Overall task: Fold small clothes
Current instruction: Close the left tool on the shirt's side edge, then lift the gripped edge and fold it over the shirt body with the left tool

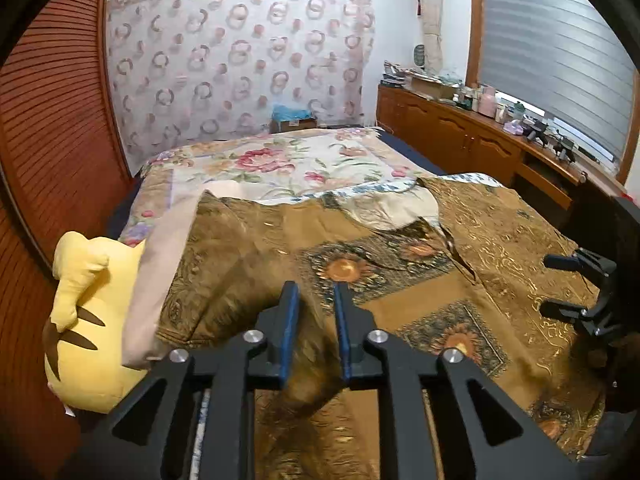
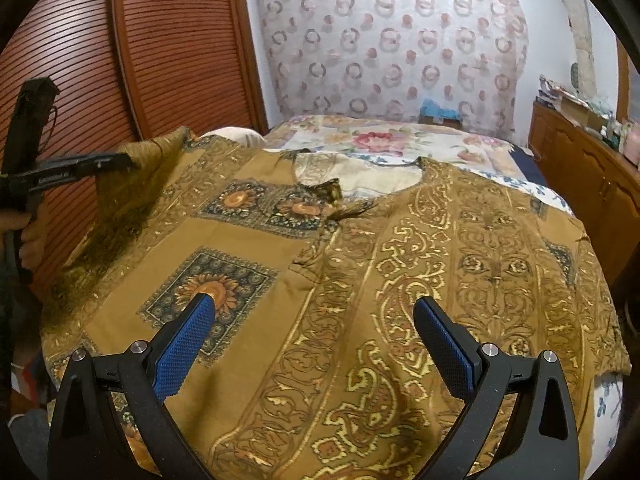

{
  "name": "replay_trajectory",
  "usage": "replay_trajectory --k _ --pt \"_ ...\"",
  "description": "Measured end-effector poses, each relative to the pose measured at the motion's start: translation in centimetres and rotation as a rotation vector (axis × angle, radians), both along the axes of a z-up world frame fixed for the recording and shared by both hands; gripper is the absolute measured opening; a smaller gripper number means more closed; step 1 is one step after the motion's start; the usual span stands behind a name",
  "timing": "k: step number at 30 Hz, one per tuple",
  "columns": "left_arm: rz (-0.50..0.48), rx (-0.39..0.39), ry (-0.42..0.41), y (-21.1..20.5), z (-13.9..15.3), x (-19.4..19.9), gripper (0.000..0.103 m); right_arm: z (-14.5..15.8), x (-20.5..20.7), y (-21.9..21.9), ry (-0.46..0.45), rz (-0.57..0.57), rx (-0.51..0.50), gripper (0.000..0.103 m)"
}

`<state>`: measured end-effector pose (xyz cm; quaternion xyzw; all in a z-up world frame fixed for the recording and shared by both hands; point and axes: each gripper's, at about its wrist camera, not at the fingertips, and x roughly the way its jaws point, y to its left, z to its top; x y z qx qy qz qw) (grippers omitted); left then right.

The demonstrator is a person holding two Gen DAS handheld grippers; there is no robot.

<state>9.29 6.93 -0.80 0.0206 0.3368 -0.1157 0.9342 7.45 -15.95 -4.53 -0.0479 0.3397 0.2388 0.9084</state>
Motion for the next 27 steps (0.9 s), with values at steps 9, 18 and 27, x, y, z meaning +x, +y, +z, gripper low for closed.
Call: replay_trajectory --k 9,18,27 --pt "0.036 -0.041 -0.082 1.0 1.0 -2.6 0.050 0.8 0.3 -0.1 -0.017 0.018 0.001 0.101" --pt "0.143 -0.059 -0.141 4.7 1.2 -5.4 0.058 2.3 1.5 5.3 -0.057 0.174 -0.049 0.087" --pt "0.234 -0.072 -0.170 8.0 0.5 -7.7 0.060 3.0 4.0 13.5 -0.058 0.353 -0.062 0.074"
